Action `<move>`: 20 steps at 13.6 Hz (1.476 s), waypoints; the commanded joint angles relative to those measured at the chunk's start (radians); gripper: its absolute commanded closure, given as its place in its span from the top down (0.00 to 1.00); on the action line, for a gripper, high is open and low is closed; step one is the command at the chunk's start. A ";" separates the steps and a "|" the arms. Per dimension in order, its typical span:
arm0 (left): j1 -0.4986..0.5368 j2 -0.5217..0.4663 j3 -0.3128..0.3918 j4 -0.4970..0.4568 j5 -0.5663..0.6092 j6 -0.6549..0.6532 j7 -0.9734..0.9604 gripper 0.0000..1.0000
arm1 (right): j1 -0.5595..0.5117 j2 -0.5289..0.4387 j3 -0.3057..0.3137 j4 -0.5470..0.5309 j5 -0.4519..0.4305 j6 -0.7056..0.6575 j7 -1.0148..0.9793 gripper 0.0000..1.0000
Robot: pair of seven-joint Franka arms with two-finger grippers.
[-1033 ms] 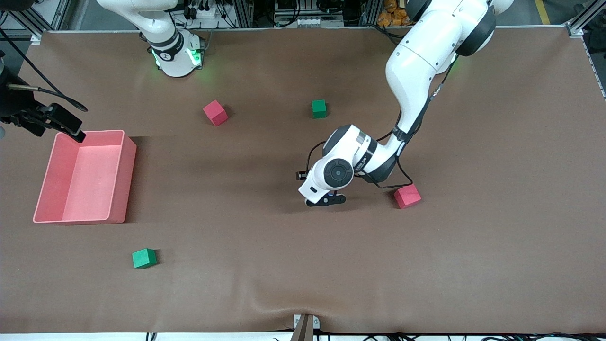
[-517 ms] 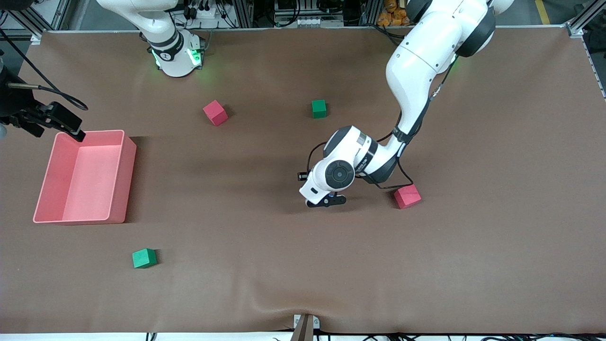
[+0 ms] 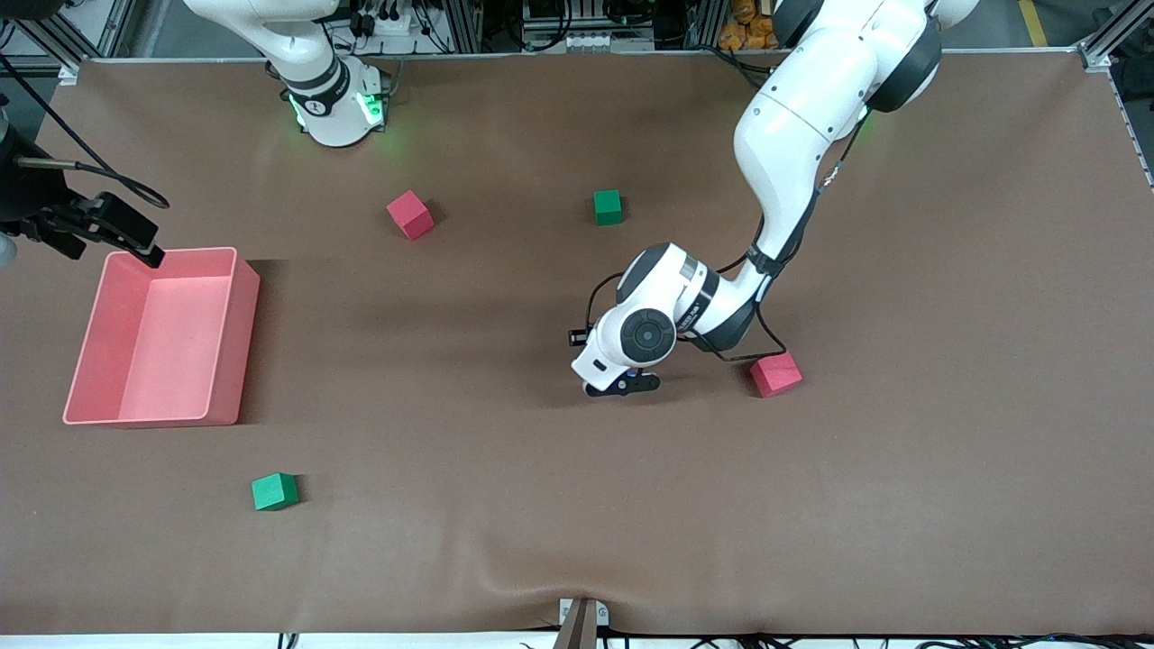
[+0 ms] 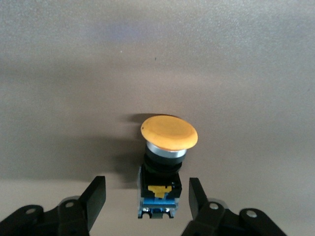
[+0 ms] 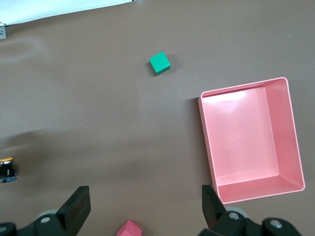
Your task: Place and upright button with both arms
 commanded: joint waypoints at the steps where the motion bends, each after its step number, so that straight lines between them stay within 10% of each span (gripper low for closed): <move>1: -0.004 0.019 0.003 0.030 -0.023 0.012 0.021 0.75 | -0.022 0.014 0.014 0.028 0.001 -0.023 -0.009 1.00; 10: -0.009 0.021 0.003 0.030 -0.023 0.019 0.019 0.04 | -0.046 0.014 0.012 0.027 0.002 -0.038 -0.012 1.00; 20: -0.206 -0.105 0.145 0.029 0.136 0.126 -0.252 0.00 | -0.048 0.014 0.012 0.027 0.004 -0.040 -0.011 1.00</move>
